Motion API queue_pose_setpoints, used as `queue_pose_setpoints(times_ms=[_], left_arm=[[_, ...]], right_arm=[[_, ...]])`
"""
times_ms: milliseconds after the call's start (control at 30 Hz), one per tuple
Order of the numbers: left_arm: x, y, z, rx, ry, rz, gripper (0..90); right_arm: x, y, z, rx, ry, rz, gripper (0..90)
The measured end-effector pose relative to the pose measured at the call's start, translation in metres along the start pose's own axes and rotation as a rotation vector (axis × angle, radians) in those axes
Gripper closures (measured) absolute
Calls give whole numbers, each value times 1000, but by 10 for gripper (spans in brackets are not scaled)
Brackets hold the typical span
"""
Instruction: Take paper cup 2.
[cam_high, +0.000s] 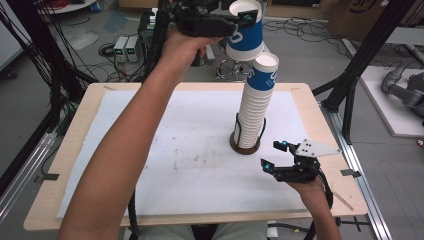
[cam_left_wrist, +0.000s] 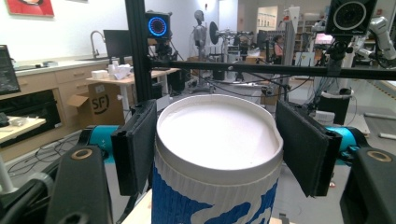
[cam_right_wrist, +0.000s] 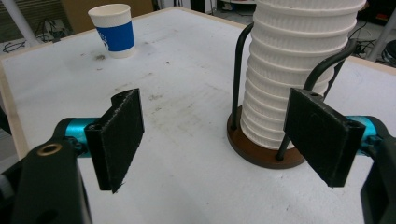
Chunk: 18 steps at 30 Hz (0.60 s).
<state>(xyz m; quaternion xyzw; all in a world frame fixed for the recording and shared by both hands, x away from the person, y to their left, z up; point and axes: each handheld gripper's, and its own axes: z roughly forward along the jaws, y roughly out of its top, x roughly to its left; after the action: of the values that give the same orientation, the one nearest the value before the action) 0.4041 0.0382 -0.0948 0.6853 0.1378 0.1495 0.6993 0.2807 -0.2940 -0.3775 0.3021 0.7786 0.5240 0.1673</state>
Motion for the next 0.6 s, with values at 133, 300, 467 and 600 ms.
queue_pose_setpoints(times_ms=[133,300,467,600], left_arm=[[2,-10,-21,1,4,-4,320],[5,-27,-46,0,4,-15,320],[7,-48,-64,42,14,-18,320],[5,-65,-77,45,11,-30,320]], right_arm=[[2,0,3,-3,11,-7,205],[5,-1,8,0,34,-11,205],[8,0,11,0,43,-18,205],[10,-1,14,4,59,-17,205]])
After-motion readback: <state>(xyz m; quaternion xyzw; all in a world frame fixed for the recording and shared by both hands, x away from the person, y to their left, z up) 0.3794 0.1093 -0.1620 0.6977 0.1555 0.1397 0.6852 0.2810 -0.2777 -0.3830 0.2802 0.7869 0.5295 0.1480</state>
